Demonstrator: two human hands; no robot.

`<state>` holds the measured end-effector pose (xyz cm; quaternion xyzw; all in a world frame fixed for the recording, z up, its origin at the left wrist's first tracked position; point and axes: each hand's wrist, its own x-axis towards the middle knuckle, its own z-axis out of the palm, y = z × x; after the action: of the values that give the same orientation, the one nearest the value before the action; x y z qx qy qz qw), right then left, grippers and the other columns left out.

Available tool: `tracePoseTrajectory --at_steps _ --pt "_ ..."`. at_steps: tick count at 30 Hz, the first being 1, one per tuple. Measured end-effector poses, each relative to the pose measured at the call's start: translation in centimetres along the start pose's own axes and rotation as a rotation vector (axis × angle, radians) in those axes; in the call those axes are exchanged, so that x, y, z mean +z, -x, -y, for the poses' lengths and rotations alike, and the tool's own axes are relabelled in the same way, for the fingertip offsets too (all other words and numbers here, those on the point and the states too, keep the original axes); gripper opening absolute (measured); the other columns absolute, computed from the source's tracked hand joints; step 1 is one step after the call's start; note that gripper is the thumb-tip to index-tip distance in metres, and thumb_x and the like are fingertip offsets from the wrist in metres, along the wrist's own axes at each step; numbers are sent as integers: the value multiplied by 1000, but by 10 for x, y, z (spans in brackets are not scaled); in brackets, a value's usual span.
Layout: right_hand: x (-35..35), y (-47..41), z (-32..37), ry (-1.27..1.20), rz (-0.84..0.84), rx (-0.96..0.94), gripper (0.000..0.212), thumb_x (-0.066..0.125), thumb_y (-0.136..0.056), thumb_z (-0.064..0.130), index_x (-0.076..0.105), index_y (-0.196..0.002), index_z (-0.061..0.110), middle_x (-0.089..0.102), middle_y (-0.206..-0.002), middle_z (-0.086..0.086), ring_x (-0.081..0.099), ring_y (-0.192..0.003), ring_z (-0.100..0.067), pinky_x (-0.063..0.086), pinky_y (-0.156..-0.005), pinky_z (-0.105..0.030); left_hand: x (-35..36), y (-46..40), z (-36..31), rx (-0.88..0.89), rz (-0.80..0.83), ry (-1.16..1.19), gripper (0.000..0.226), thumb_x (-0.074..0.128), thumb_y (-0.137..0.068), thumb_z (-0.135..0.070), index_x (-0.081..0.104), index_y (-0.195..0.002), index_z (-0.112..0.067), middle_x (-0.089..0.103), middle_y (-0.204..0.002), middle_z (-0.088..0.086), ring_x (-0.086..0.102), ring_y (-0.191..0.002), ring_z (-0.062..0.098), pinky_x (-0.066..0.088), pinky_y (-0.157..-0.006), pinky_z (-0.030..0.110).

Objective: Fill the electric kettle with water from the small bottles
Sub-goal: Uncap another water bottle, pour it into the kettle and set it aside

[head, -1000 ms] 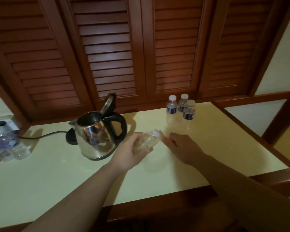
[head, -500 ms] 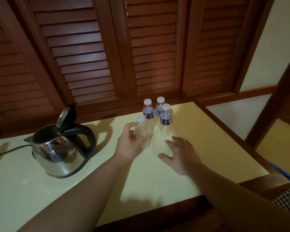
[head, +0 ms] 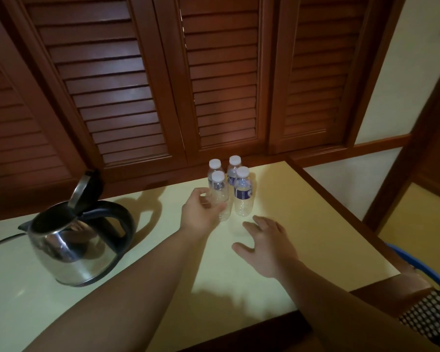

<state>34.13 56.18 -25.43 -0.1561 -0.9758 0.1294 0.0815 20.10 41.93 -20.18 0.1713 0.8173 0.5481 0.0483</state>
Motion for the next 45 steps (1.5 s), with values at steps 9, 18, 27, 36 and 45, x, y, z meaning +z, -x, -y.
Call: tracePoseTrajectory --at_steps 9,18,27,36,45 --pt "-4 2 9 -1 18 -9 65 42 -91 69 47 -143 32 42 -151 7 32 -143 -19 24 -118 -37 -43 39 42 93 130 -261 41 86 -77 -43 67 -111 -36 67 -104 -15 66 -93 3 56 -91 27" --pt "37 28 121 -38 -5 -302 51 47 -92 51 71 -125 20 65 -133 3 57 -127 -18 47 -106 -39 -177 119 117 313 246 -567 35 69 -93 -45 69 -124 -31 57 -124 -20 52 -120 0 40 -109 21" --pt "88 61 309 -242 47 -598 42 63 -90 41 75 -122 18 68 -126 2 60 -117 -14 50 -100 -32 -334 182 175 251 164 -657 40 62 -96 -53 69 -129 -31 58 -128 -20 50 -124 1 38 -109 18" --pt "125 56 455 -203 171 -515 65 50 -101 55 39 -157 24 29 -168 1 21 -155 -17 16 -124 -32 -474 209 227 126 15 -711 45 67 -95 -46 65 -137 -31 59 -136 -13 50 -130 6 32 -107 14" --pt "145 38 487 -4 183 -392 69 30 -101 63 30 -161 28 20 -171 -1 16 -157 -18 13 -127 -42 -542 167 246 -183 -389 -294 59 81 -83 -47 57 -133 -27 59 -126 -13 59 -116 11 53 -101 34"
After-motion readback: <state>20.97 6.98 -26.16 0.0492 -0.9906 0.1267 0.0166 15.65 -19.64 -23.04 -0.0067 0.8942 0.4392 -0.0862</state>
